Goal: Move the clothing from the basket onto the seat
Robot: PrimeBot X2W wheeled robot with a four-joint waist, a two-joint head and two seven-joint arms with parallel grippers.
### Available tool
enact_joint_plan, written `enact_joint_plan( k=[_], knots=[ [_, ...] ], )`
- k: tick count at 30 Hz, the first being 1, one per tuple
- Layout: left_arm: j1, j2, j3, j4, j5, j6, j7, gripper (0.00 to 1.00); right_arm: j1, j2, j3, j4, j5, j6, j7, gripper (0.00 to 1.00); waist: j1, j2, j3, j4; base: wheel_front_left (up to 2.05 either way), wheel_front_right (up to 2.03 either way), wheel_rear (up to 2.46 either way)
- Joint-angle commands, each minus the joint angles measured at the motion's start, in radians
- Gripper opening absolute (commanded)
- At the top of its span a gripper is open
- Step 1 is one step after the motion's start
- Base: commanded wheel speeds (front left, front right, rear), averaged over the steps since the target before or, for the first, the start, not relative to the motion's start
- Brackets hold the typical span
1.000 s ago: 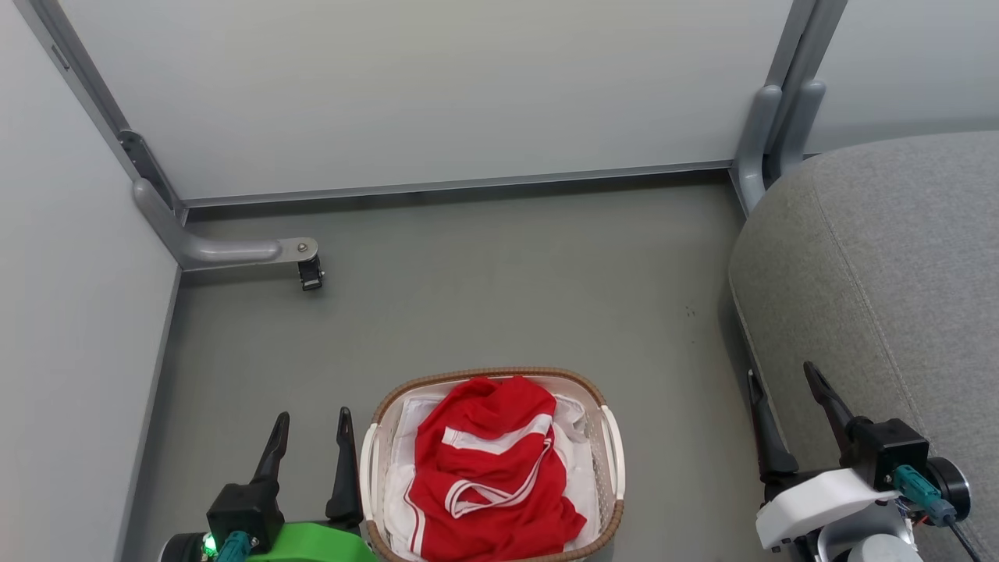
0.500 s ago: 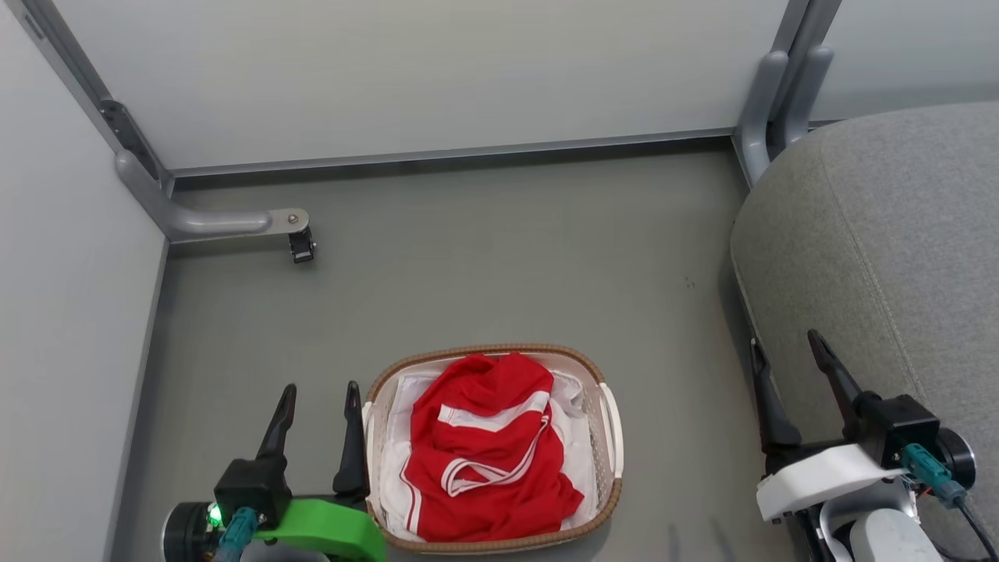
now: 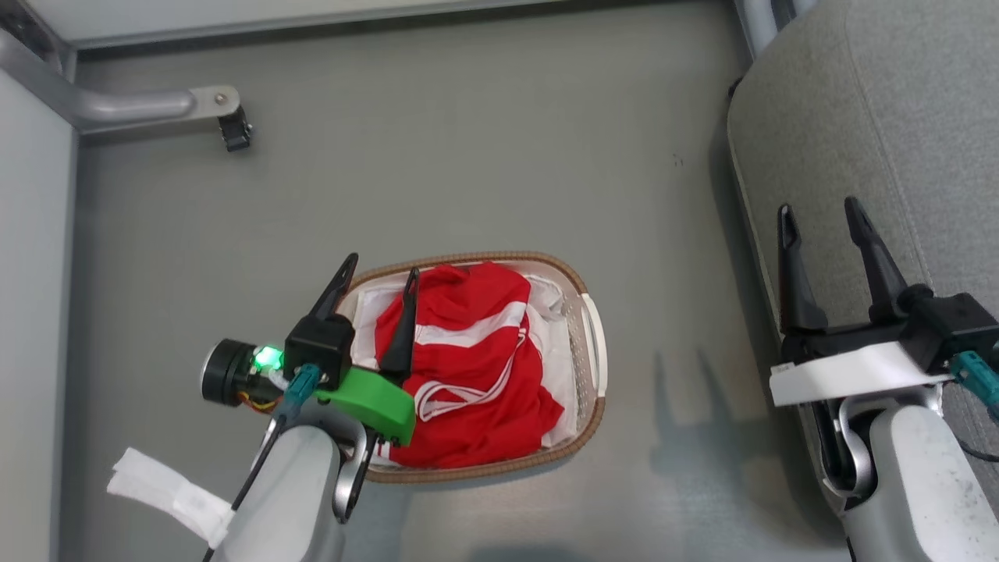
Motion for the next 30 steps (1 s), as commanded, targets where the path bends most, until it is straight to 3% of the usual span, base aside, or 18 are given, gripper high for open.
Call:
enact_joint_plan(
  k=[1,7,17,30],
  knots=[
    [-0.05,0.011,-0.007,0.03,0.016,-0.009,-0.001,1.0,-0.032,-0.004,-0.003,-0.011,0.01,-0.001,-0.005,1.0,0.0,0.0,0.186,-0.084,0.0,0.0,0.0],
    [-0.217,0.04,-0.071,0.242,0.074,-0.034,-0.001,1.0,-0.111,-0.003,-0.008,-0.033,0.056,-0.001,-0.005,1.0,0.0,0.0,0.343,-0.153,0.0,0.0,0.0],
    [-0.419,0.101,-0.154,0.518,0.145,-0.047,0.0,1.0,-0.189,-0.003,0.013,-0.062,0.135,-0.001,-0.005,1.0,0.0,0.0,0.501,-0.241,0.0,0.0,0.0],
    [-0.575,0.159,-0.18,0.641,0.17,-0.003,0.0,1.0,-0.202,-0.003,0.039,-0.064,0.215,-0.001,-0.005,1.0,0.0,0.0,0.566,-0.29,0.0,0.0,0.0]
  ],
)
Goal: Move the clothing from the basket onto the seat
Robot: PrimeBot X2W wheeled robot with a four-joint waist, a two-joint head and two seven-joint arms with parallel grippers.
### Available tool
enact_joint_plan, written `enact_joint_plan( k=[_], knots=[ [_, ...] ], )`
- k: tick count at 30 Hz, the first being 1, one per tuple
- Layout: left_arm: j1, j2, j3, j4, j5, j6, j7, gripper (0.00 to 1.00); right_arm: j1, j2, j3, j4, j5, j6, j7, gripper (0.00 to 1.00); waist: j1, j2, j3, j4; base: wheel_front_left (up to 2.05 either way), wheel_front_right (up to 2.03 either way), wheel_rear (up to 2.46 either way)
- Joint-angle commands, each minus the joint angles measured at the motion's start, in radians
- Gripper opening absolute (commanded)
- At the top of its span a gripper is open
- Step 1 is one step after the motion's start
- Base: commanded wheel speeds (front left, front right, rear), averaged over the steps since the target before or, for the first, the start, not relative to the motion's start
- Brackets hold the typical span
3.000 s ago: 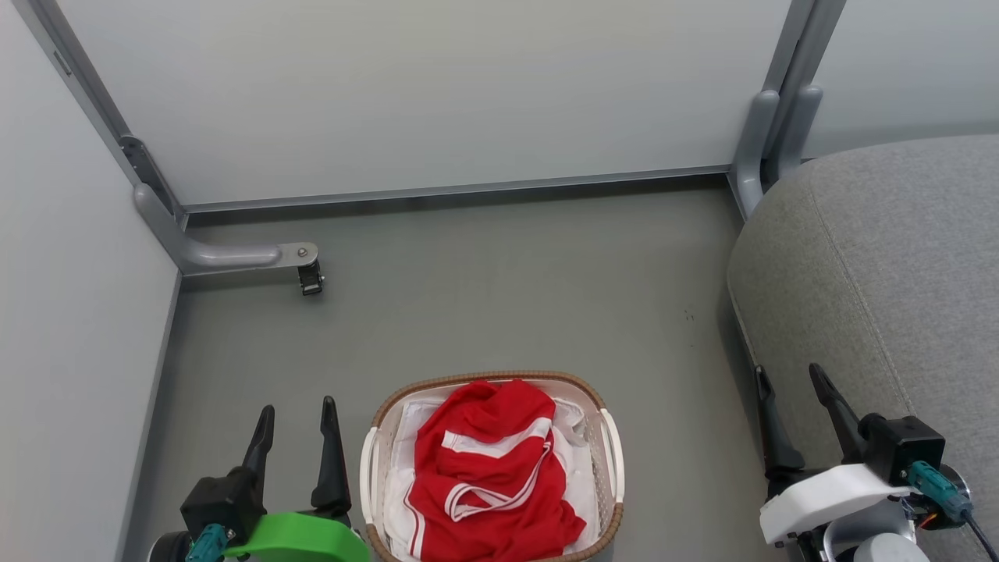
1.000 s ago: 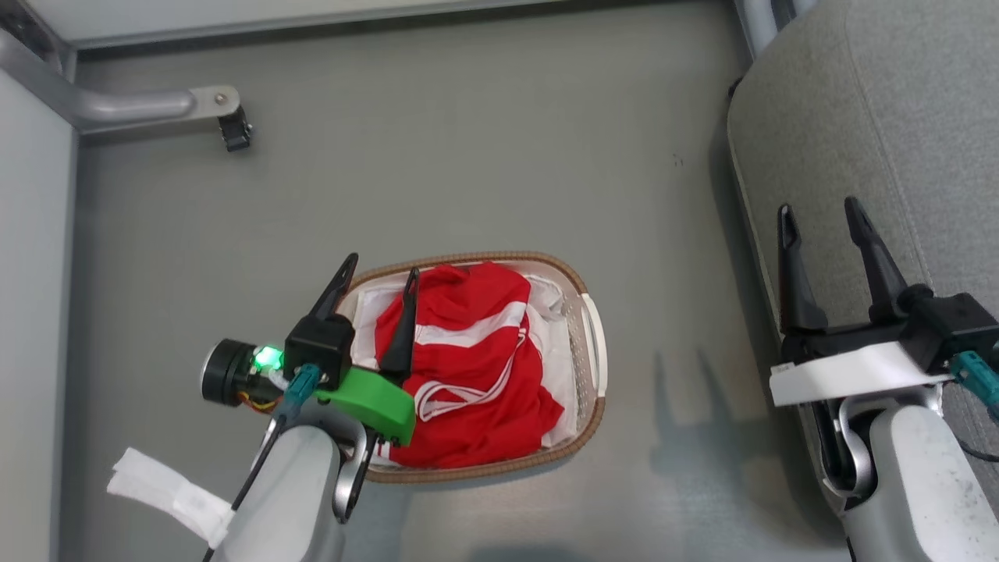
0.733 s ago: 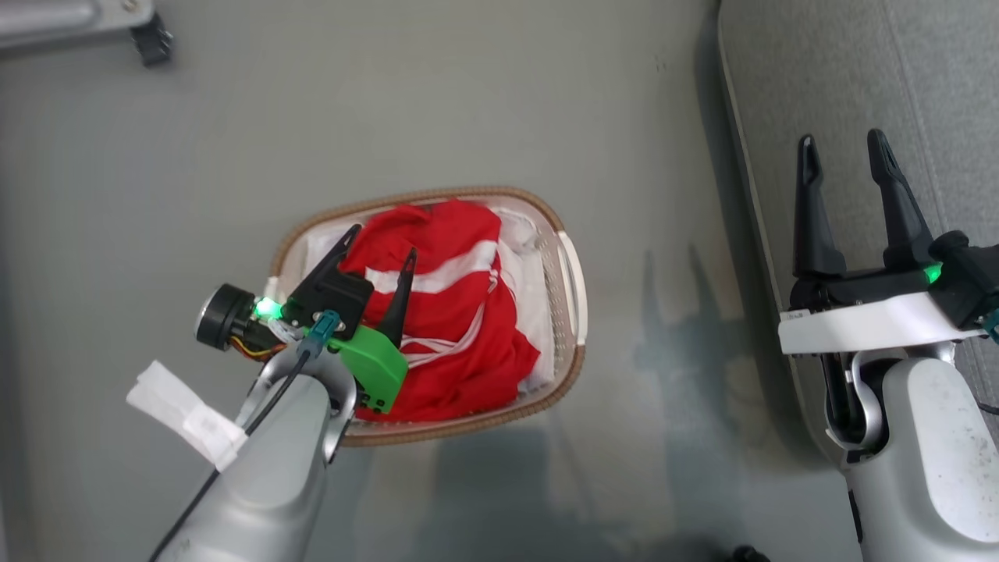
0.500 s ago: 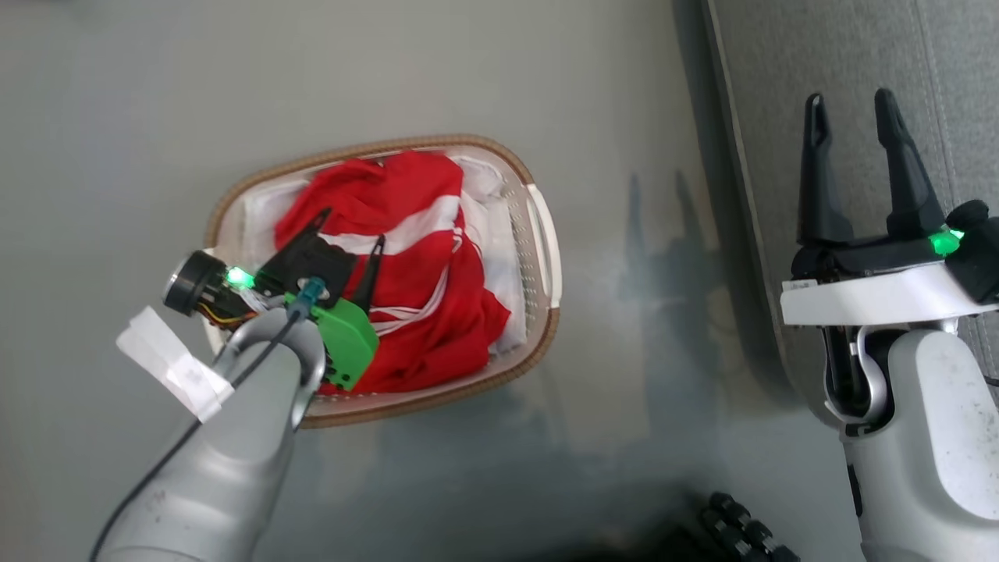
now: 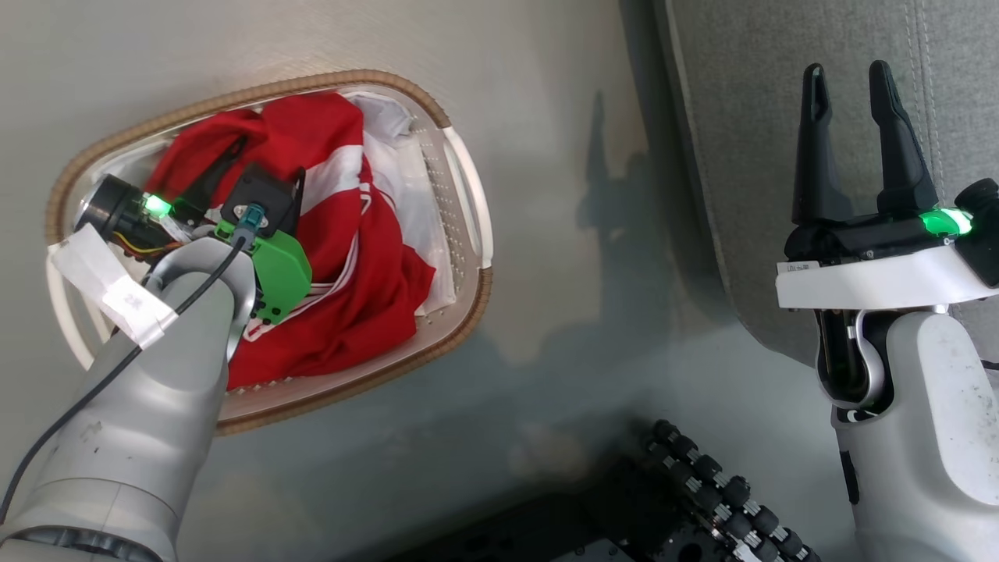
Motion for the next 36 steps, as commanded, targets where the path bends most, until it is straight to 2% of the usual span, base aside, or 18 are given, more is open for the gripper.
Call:
enact_joint_plan(
  k=[1,3,4,5,6,7,15,24,31,36],
  knots=[
    [-0.022,0.012,0.002,0.003,0.0,0.01,-0.001,1.0,-0.003,-0.002,0.002,0.003,0.005,-0.001,-0.005,1.0,-0.0001,0.0,0.027,-0.03,0.0,0.0,0.0],
    [-0.025,0.012,0.001,0.014,-0.007,0.014,-0.001,1.0,-0.003,-0.002,0.0,0.007,0.007,-0.001,-0.005,1.0,-0.0001,0.0,0.024,-0.03,0.0,0.0,0.0],
    [-0.027,0.01,0.002,0.019,-0.01,0.015,-0.001,0.94,-0.003,-0.002,-0.001,0.009,0.007,-0.001,-0.005,1.0,-0.0001,0.0,0.022,-0.029,0.0,0.0,0.0],
    [-0.029,0.006,0.002,0.023,-0.013,0.014,-0.001,0.46,-0.003,-0.002,-0.002,0.011,0.006,-0.001,-0.005,1.0,-0.0001,0.0,0.019,-0.028,0.0,0.0,0.0],
    [-0.027,-0.001,0.0,0.027,-0.018,0.013,-0.001,0.15,-0.002,-0.002,-0.004,0.013,0.004,-0.001,-0.005,1.0,-0.0001,0.0,0.014,-0.024,0.0,0.0,0.0],
    [-0.023,-0.006,-0.002,0.028,-0.022,0.011,-0.001,0.0,0.0,-0.002,-0.005,0.015,0.001,-0.001,-0.005,1.0,-0.0001,0.0,0.009,-0.02,0.0,0.0,0.0],
    [0.06,-0.039,-0.003,-0.06,-0.067,-0.006,-0.001,0.0,0.024,-0.002,-0.019,0.039,-0.035,-0.001,-0.005,1.0,-0.0001,0.0,-0.083,0.032,0.0,0.0,0.0],
    [0.18,-0.06,-0.034,-0.263,-0.128,-0.039,-0.001,0.0,0.072,-0.003,-0.05,0.087,-0.114,-0.001,-0.005,1.0,-0.0001,0.0,-0.271,0.121,0.0,0.0,0.0],
    [0.253,-0.079,-0.107,-0.384,-0.184,-0.047,-0.001,0.0,0.149,-0.003,-0.084,0.133,-0.171,-0.001,-0.005,1.0,-0.0001,0.0,-0.461,0.193,0.0,0.0,0.0],
    [0.279,-0.059,-0.207,-0.46,-0.273,-0.047,-0.001,0.0,0.216,-0.004,-0.092,0.162,-0.201,-0.001,-0.005,1.0,-0.0001,0.0,-0.595,0.231,0.0,0.0,0.0]
  ],
)
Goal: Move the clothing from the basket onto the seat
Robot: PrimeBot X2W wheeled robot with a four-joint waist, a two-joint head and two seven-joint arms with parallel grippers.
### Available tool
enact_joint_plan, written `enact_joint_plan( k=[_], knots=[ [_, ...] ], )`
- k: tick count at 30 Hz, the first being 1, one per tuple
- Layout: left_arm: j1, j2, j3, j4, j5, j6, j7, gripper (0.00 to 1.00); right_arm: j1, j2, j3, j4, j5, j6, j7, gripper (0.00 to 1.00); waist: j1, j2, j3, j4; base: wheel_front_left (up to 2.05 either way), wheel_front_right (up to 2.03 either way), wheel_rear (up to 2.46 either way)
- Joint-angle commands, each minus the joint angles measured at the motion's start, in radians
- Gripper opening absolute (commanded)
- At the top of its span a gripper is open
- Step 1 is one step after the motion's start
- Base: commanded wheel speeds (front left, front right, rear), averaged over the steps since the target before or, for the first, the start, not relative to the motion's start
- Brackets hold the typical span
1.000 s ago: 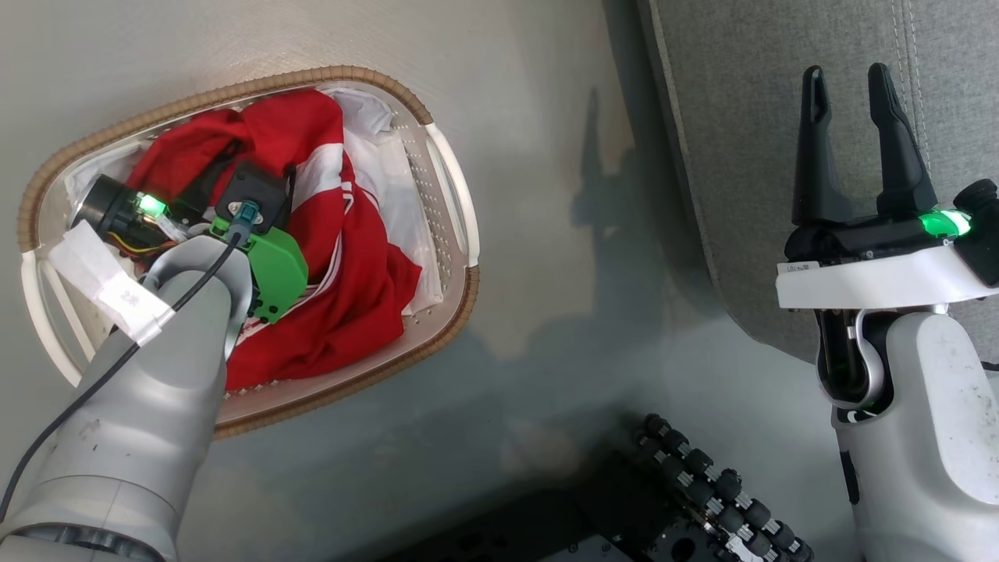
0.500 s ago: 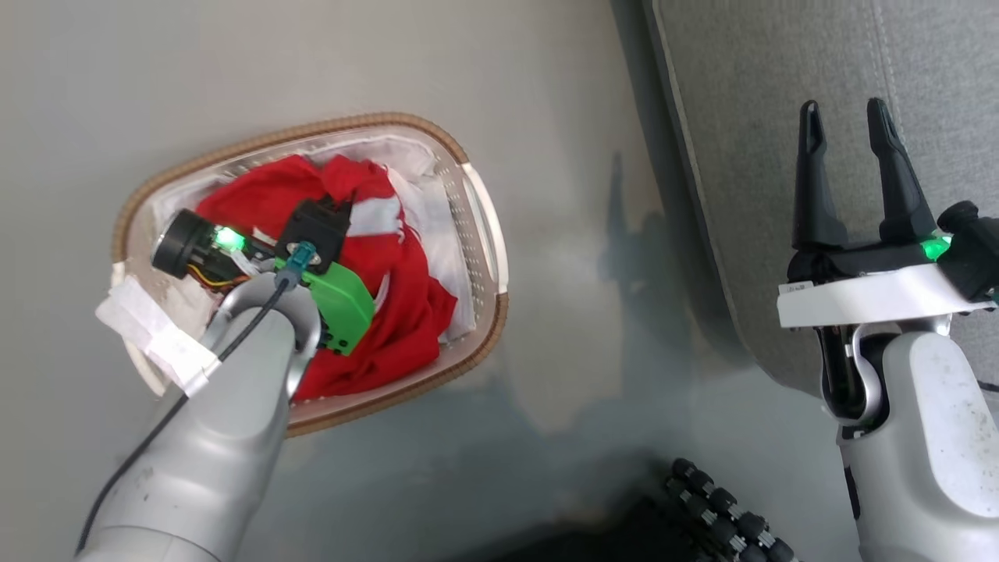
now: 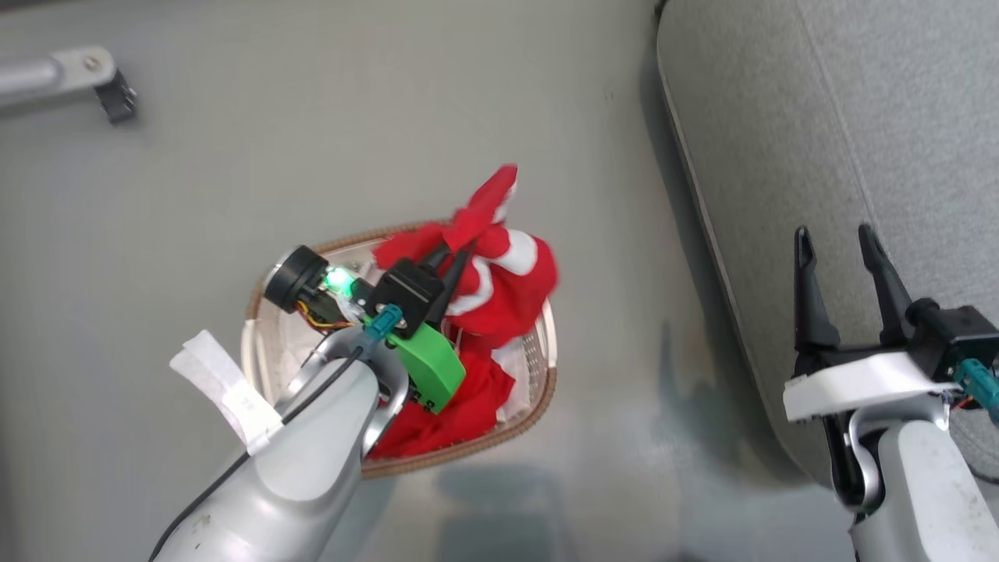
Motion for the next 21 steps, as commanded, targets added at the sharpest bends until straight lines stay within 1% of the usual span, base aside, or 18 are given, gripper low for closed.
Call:
enact_joint_plan(
  k=[1,2,3,10,16,21],
  knots=[
    [0.019,0.014,-0.029,-0.016,-0.025,-0.002,-0.001,0.0,0.036,-0.006,-0.004,0.012,-0.01,-0.001,-0.005,1.0,0.0,-0.0001,-0.204,0.099,0.0,0.0,0.0],
    [0.008,0.036,-0.066,-0.037,-0.058,-0.002,-0.001,0.0,0.06,-0.006,-0.006,0.023,-0.015,-0.001,-0.005,1.0,0.0,-0.0001,-0.254,0.107,0.0,0.0,0.0],
    [-0.001,0.044,-0.086,-0.047,-0.079,-0.002,-0.001,0.0,0.073,-0.006,-0.007,0.028,-0.017,-0.001,-0.005,1.0,0.0,-0.0001,-0.282,0.11,0.0,0.0,0.0],
    [-0.081,0.09,-0.204,-0.094,-0.174,-0.002,0.003,0.0,0.148,-0.006,-0.006,0.049,-0.032,-0.001,-0.005,1.0,0.0,-0.0001,-0.424,0.119,0.0,0.0,0.0],
    [-0.195,0.123,-0.307,-0.14,-0.254,-0.002,0.047,0.0,0.165,-0.005,0.006,0.054,-0.037,-0.001,-0.005,1.0,0.0,-0.0001,-0.465,0.114,0.0,0.0,0.0],
    [-0.277,0.141,-0.346,-0.16,-0.296,-0.002,0.059,0.0,0.161,-0.005,0.024,0.055,-0.037,-0.001,-0.005,1.0,0.0,-0.0001,-0.478,0.106,0.0,0.0,0.0]
  ],
)
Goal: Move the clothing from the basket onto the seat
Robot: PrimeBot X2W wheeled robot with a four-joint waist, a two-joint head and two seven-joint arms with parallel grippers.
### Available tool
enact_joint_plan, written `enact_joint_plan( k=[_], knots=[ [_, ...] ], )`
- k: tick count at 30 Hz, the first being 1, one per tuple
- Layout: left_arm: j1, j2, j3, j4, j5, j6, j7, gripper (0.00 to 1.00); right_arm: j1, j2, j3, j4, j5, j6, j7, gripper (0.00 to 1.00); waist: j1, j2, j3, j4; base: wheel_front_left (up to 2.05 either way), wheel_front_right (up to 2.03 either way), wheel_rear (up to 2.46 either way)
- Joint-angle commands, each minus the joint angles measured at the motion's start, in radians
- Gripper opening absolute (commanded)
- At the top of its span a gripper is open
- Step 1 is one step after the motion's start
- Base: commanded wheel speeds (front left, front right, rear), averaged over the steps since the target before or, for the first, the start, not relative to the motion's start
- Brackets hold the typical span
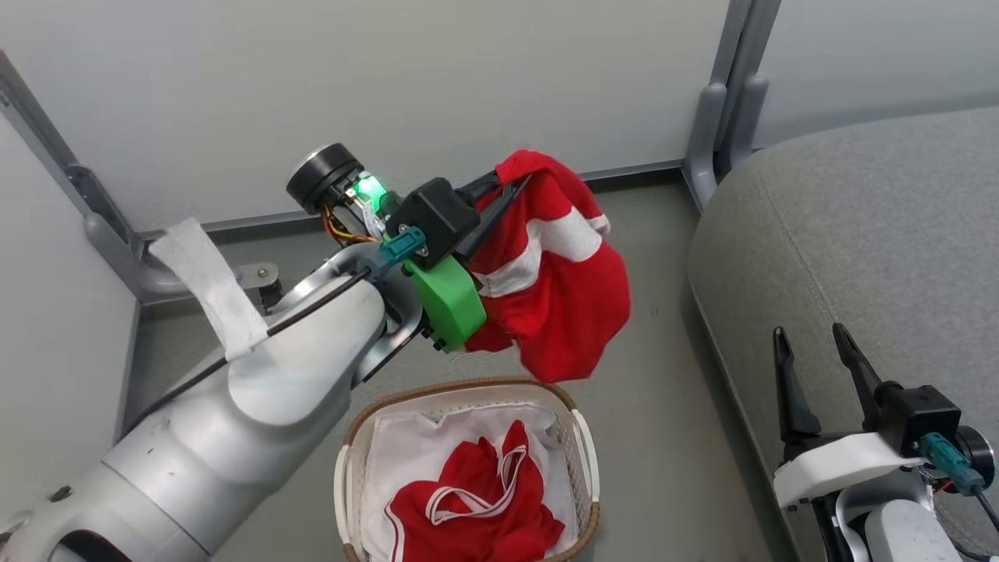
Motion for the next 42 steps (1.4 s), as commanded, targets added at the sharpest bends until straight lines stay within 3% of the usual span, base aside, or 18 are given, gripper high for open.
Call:
enact_joint_plan(
  k=[1,10,20,34,42],
  knots=[
    [-0.029,0.006,-0.004,-0.005,-0.012,-0.001,-0.001,0.0,0.005,-0.005,0.005,0.001,-0.007,-0.001,-0.005,1.0,0.0001,0.0,-0.031,0.007,0.0,0.0,0.0],
    [-0.103,-0.018,-0.022,0.004,-0.059,-0.001,-0.016,0.0,-0.025,-0.004,0.069,-0.018,-0.006,-0.001,-0.005,1.0,0.0001,0.0,-0.037,-0.012,0.0,0.0,0.0],
    [-0.113,-0.023,-0.037,0.021,-0.084,-0.001,-0.029,0.0,-0.107,-0.005,0.314,-0.051,0.079,-0.001,-0.005,1.0,0.0001,0.0,-0.039,-0.02,0.0,0.0,0.0],
    [-0.13,-0.046,-0.058,0.001,-0.105,-0.001,-0.043,0.0,-0.375,-0.004,0.383,0.248,0.033,-0.001,-0.005,1.0,0.0001,0.0,-0.038,0.019,0.0,0.0,0.0],
    [-0.132,-0.043,-0.077,-0.023,-0.112,-0.001,-0.043,0.0,-0.449,-0.009,0.393,0.338,0.039,-0.001,-0.005,1.0,0.0001,0.0,-0.037,0.04,0.0,0.0,0.0]
  ],
)
